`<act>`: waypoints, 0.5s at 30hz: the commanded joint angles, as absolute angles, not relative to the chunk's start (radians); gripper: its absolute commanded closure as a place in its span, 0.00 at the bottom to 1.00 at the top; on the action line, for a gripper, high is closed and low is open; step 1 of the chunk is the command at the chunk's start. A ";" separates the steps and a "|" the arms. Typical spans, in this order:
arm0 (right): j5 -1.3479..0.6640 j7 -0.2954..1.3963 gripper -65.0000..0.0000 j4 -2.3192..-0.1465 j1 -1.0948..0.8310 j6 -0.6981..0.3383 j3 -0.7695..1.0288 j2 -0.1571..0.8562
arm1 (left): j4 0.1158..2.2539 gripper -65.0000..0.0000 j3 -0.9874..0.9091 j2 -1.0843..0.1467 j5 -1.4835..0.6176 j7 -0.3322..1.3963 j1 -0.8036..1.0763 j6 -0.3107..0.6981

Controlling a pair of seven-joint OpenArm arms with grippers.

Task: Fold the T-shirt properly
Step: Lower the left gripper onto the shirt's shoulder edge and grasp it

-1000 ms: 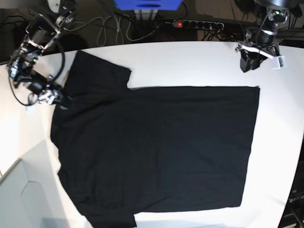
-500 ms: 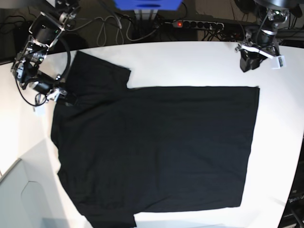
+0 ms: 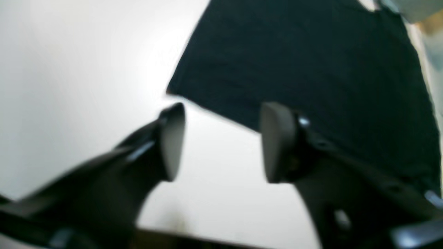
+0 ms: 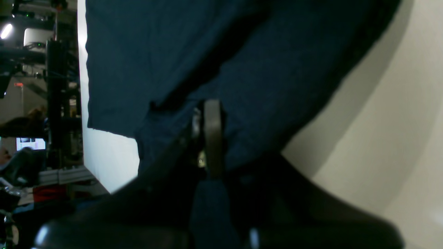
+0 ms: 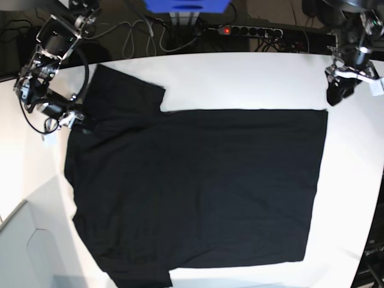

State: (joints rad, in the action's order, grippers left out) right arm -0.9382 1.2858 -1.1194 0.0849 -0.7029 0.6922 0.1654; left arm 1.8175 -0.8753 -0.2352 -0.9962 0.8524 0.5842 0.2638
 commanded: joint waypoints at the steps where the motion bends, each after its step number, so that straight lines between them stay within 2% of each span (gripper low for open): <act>1: -0.891 1.317 1.00 -1.113 0.073 -0.698 0.694 0.173 | 1.790 0.40 -0.898 -0.251 -1.024 0.863 0.552 0.269; 4: -0.891 1.320 1.00 -1.116 0.071 -0.698 0.694 0.171 | 1.653 0.38 -0.966 -0.251 -1.026 0.990 0.452 0.278; 7: -0.891 1.317 1.00 -1.113 0.071 -0.698 0.694 0.176 | 1.535 0.38 -1.024 -0.257 -1.020 1.087 0.361 0.361; 9: -0.891 1.317 1.00 -1.116 0.071 -0.698 0.694 0.174 | 1.468 0.38 -1.038 -0.280 -1.020 1.115 0.321 0.394; 15: -0.891 1.320 1.00 -1.116 0.071 -0.698 0.694 0.176 | 1.270 0.38 -1.038 -0.326 -1.020 1.121 0.231 0.400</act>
